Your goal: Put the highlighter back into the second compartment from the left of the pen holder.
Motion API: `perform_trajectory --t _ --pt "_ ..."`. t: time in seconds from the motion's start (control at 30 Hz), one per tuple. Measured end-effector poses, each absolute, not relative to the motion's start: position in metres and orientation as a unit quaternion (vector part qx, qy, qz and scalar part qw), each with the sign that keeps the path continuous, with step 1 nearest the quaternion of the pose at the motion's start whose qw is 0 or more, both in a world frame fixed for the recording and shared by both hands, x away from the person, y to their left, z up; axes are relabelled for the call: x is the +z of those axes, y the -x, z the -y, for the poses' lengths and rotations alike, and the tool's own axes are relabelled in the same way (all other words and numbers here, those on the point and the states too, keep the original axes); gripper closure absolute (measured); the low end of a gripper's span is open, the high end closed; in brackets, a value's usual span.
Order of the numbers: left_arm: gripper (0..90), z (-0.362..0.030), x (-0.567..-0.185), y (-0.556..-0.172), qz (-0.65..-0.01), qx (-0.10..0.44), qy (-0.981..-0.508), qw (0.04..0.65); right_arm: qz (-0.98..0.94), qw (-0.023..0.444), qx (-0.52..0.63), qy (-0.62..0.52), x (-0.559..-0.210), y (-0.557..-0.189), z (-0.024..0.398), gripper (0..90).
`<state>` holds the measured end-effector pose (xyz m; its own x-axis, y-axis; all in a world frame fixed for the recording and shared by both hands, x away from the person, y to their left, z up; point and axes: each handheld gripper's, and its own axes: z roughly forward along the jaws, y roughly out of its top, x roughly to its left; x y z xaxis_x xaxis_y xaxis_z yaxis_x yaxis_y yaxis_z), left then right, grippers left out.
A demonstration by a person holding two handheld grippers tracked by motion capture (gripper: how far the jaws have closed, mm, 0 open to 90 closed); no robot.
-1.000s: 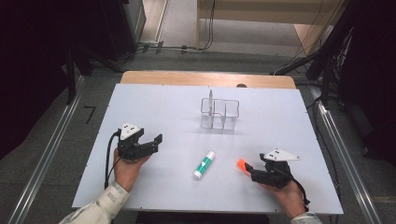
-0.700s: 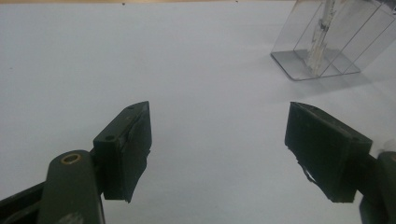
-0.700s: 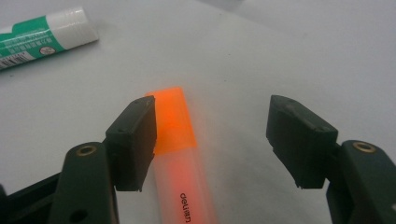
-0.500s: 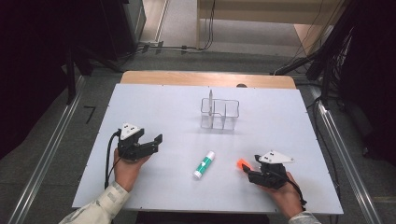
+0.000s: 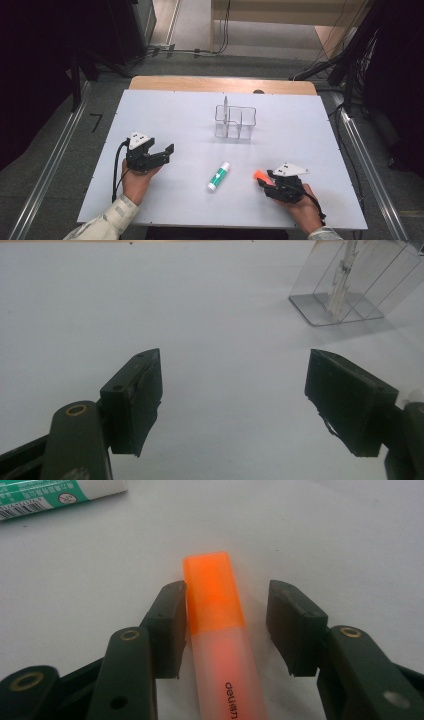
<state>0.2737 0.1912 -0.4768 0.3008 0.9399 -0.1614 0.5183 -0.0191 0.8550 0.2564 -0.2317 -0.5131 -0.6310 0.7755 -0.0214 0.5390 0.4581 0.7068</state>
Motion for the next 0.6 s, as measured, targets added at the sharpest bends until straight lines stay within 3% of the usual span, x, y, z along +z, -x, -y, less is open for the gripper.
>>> perform_trajectory --t 0.6 --pt "24.0 -0.1909 -0.4768 -0.2737 -0.542 0.237 -0.673 0.445 -0.84 0.167 0.343 -0.387 -0.5129 -0.2557 0.2302 64.4"
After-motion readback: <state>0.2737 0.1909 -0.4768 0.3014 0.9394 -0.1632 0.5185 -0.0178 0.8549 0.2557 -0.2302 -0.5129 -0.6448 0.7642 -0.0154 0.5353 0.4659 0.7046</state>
